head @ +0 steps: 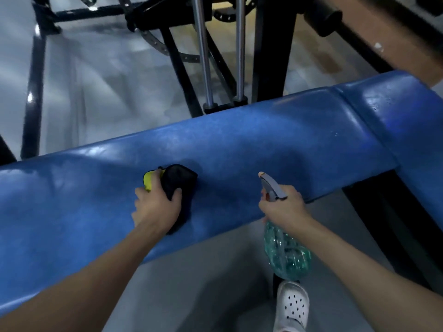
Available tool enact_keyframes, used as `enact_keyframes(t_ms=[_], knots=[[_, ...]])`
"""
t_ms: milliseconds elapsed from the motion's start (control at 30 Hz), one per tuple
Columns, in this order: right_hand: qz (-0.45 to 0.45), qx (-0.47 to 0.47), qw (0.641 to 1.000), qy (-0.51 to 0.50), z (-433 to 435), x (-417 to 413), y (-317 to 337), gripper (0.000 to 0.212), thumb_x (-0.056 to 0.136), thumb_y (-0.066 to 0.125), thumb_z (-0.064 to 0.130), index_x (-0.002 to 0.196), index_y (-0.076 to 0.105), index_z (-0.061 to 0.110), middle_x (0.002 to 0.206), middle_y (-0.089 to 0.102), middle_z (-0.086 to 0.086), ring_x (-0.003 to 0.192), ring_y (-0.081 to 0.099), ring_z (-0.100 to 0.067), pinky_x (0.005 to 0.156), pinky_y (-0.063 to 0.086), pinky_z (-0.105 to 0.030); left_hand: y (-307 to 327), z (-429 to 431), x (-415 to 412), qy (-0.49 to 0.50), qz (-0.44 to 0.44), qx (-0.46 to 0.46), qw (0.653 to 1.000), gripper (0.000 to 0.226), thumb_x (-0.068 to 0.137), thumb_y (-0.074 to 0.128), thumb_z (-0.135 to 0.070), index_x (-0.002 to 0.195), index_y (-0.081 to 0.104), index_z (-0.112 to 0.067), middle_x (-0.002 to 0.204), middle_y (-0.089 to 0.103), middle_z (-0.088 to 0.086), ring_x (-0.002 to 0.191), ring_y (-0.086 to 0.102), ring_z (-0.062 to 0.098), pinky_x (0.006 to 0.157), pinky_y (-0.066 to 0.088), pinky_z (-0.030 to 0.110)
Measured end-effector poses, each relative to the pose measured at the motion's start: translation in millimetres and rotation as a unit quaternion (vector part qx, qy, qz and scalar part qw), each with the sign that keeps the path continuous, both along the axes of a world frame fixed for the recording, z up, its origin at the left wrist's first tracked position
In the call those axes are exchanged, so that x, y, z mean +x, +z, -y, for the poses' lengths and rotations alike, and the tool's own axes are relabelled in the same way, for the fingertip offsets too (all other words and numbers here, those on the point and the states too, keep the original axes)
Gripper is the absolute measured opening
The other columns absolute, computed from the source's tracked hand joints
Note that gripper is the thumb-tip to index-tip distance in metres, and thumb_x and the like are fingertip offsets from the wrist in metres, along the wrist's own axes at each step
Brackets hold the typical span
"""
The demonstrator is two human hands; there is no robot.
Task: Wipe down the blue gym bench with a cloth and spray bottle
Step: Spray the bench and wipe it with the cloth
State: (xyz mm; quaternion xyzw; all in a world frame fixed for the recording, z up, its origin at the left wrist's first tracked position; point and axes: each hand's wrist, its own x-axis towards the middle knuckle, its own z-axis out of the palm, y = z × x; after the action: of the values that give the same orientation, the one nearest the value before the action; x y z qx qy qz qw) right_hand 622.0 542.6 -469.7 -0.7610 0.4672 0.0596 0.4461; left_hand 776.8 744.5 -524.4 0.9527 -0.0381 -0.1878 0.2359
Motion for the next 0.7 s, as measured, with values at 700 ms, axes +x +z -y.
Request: enact_keyframes(t_ms=[700], knots=[[-0.008,0.024,0.995,0.095,-116.6,54.8,-10.3,0.007,0.067,0.053,0.022,0.066,0.046,0.021,0.054,0.043,0.010,0.056,0.055,-0.023,0.073,0.059,-0.056,-2.2,-133.9,29.2,0.071,-0.001,-0.005,0.997,0.062,0.092,0.057,-0.051,0.144,0.025,-0.041,0.116,0.038,0.014,0.099,0.054,0.044,0.094,0.046,0.059]])
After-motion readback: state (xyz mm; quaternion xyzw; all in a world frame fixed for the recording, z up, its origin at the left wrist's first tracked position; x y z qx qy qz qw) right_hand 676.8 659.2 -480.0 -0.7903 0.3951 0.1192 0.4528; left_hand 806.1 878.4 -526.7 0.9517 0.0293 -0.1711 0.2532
